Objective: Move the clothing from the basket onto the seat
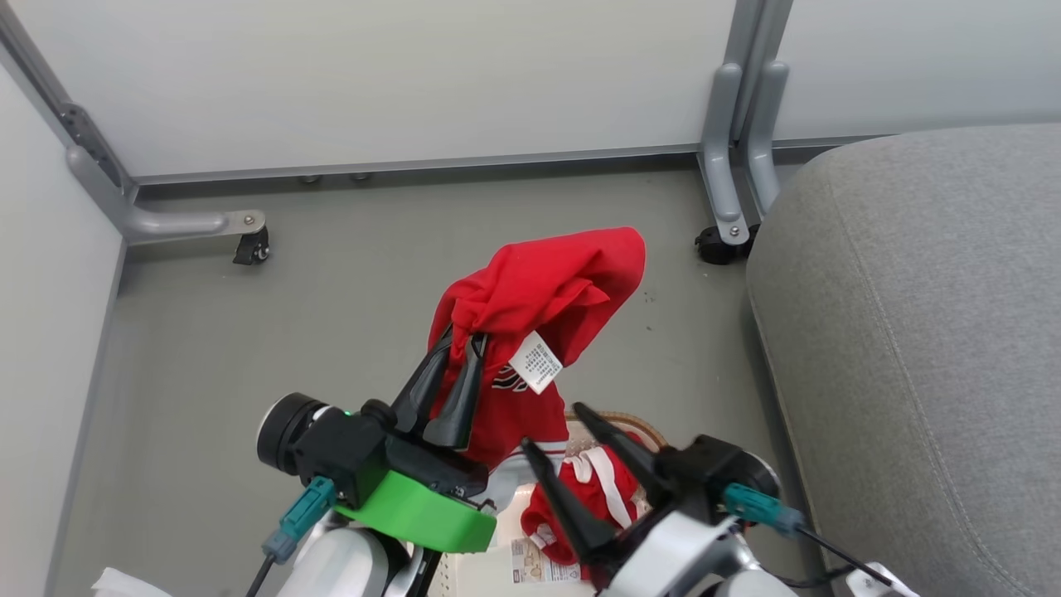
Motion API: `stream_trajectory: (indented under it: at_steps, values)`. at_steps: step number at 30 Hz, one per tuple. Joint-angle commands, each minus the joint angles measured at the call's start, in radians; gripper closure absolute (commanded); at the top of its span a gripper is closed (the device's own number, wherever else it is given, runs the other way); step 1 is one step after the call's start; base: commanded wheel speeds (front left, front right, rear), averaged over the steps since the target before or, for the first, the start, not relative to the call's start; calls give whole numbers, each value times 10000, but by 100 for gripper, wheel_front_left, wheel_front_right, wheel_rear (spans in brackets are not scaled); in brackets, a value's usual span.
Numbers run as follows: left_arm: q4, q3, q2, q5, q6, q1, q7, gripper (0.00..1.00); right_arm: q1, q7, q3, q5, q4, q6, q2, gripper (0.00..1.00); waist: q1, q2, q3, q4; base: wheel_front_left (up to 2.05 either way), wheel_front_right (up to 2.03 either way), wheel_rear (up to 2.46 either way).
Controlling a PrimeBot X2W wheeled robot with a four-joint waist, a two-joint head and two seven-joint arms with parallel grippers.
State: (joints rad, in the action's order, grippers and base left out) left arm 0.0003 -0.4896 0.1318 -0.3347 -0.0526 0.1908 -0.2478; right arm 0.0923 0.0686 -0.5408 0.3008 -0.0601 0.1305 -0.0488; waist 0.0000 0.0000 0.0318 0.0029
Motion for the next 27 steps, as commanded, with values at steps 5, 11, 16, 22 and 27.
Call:
stream_trajectory:
  at_steps: [5,11,16,22,27]
  values:
    - [72,-145,-69,59,-97,317,-37,100,1289,430,-1142,611,-1220,2,-35,0,0,0,142,333,0,0,0]
    - [164,-362,-143,69,-125,381,-47,100,2621,935,-2097,1335,-2517,2,-29,0,0,0,198,520,0,0,0]
    - [205,-508,-203,-22,-189,490,-58,100,3519,1260,-2629,1850,-3288,2,-29,0,0,0,241,636,0,0,0]
    - [252,-578,-225,-65,-192,530,-84,100,4145,1470,-3041,2409,-3840,2,-30,100,0,0,270,666,0,0,0]
    - [287,-588,-208,-82,-146,460,-91,100,4364,1618,-3313,2706,-4126,2,-30,100,0,0,254,629,0,0,0]
